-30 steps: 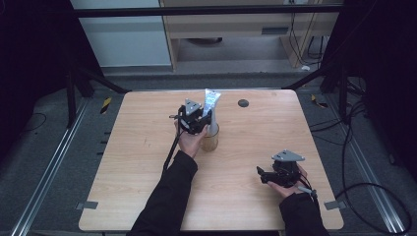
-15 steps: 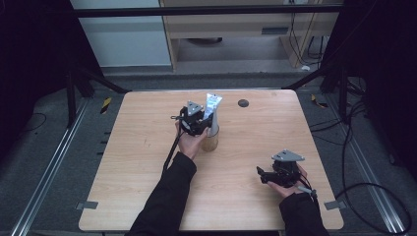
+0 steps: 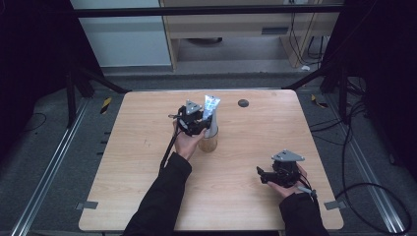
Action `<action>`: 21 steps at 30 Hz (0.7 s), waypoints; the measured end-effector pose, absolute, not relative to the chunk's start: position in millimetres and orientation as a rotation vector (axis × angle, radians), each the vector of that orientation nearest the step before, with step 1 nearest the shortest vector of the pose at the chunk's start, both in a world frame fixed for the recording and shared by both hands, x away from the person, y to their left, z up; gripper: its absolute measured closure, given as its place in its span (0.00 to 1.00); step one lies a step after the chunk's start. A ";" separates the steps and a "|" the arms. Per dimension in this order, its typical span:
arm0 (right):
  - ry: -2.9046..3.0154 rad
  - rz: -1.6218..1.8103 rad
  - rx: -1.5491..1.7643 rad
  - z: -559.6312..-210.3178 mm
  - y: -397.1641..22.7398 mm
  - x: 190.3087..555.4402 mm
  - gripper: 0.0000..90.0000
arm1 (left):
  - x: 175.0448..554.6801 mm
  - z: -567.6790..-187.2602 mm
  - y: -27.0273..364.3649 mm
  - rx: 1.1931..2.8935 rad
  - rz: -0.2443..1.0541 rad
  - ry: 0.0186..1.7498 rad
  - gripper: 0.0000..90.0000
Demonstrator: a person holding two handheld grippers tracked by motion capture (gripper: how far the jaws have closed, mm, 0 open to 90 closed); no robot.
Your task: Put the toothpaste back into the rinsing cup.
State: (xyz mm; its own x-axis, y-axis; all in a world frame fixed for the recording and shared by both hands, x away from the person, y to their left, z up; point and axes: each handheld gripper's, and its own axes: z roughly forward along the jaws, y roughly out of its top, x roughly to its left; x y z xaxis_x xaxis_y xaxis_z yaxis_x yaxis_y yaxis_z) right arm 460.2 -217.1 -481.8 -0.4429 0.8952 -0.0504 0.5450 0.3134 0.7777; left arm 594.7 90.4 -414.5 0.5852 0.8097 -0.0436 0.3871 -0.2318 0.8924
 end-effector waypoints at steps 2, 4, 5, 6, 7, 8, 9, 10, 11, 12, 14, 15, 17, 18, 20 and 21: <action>2.105 0.967 1.267 -481.7 -217.0 460.3 0.19 | 593.7 -414.6 90.6 1.849 0.548 0.968 0.66; 2.105 0.966 1.267 -481.3 -216.9 459.9 0.19 | 592.4 -414.0 91.4 1.851 0.547 0.975 0.66; 2.104 0.967 1.270 -481.2 -216.9 459.8 0.19 | 591.3 -413.6 91.8 1.857 0.553 0.974 0.65; 2.102 0.967 1.269 -481.1 -217.1 459.8 0.19 | 590.3 -413.0 92.6 1.862 0.555 0.974 0.64; 2.101 0.968 1.270 -481.0 -217.3 459.9 0.19 | 589.5 -412.4 94.0 1.870 0.556 0.975 0.62; 2.100 0.969 1.273 -481.0 -217.3 459.8 0.19 | 588.8 -412.0 95.7 1.880 0.556 0.978 0.60; 2.100 0.968 1.272 -481.0 -217.4 459.8 0.19 | 588.3 -412.2 97.2 1.890 0.548 0.979 0.59; 2.101 0.967 1.270 -481.0 -217.4 459.9 0.19 | 587.5 -412.7 98.9 1.903 0.548 0.983 0.57; 2.101 0.965 1.269 -481.0 -217.3 459.9 0.19 | 586.8 -413.9 100.2 1.919 0.547 0.987 0.57; 2.102 0.964 1.269 -481.0 -217.1 459.8 0.19 | 586.7 -415.7 101.3 1.940 0.543 0.986 0.55; 2.103 0.966 1.271 -481.0 -216.6 459.6 0.19 | 585.4 -419.3 102.2 1.977 0.553 0.985 0.52; 2.101 0.967 1.266 -481.1 -216.7 459.8 0.19 | 584.1 -421.0 103.1 1.966 0.551 0.980 0.51; 2.100 0.962 1.269 -481.1 -217.0 459.8 0.19 | 582.5 -421.1 105.1 1.965 0.546 0.974 0.51; 2.101 0.961 1.268 -481.0 -217.3 460.0 0.19 | 581.8 -421.3 105.6 1.967 0.544 0.969 0.51; 2.101 0.960 1.268 -481.0 -217.3 459.9 0.19 | 580.0 -421.4 106.1 1.966 0.551 0.965 0.50; 2.101 0.960 1.268 -481.0 -217.2 459.8 0.19 | 578.9 -421.2 106.5 1.968 0.556 0.965 0.49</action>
State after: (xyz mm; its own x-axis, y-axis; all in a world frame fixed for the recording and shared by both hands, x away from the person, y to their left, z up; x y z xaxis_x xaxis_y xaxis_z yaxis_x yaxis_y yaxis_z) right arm 459.8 -217.2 -481.0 -0.4405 0.8958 -0.0587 0.5422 0.3175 0.7779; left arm 578.9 106.5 -421.2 0.6029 0.7975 0.0214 0.4180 -0.3386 0.8430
